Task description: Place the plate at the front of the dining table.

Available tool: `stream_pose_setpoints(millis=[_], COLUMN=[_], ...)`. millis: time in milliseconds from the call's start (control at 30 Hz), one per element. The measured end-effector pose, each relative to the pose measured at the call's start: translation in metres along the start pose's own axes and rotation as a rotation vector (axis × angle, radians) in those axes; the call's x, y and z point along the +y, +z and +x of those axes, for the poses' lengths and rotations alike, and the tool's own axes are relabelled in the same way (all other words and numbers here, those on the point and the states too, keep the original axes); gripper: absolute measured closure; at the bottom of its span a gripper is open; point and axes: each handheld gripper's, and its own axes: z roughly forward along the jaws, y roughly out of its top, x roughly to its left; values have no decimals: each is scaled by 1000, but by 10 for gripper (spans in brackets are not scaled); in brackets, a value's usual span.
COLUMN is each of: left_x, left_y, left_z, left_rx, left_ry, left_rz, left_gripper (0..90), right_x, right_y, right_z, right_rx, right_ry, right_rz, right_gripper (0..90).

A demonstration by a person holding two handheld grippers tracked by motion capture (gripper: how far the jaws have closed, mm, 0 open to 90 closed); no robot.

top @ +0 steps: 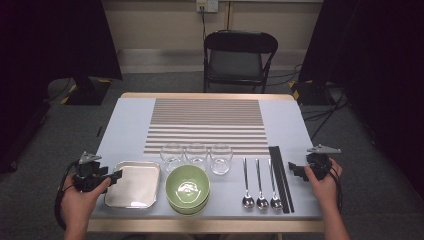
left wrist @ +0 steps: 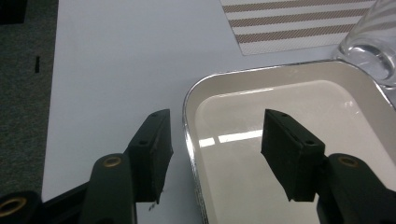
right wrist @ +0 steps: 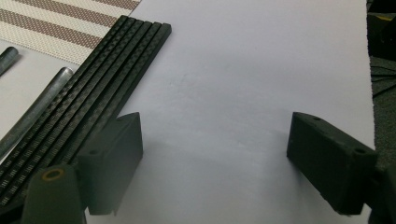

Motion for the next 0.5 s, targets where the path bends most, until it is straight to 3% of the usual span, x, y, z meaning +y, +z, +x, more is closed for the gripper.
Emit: stream_pose_setpoints(millis=[167, 500], left_x=[-1, 0], left_y=[-1, -5], left_z=[1, 6], left_rx=[-12, -33], left_ry=[-36, -80], left_rz=[17, 43], left_gripper=[450, 614], right_x=[0, 0], right_y=[0, 0], right_z=[0, 0], right_rx=[2, 2], right_ry=[2, 1], right_rz=[1, 1], right_gripper=[174, 174])
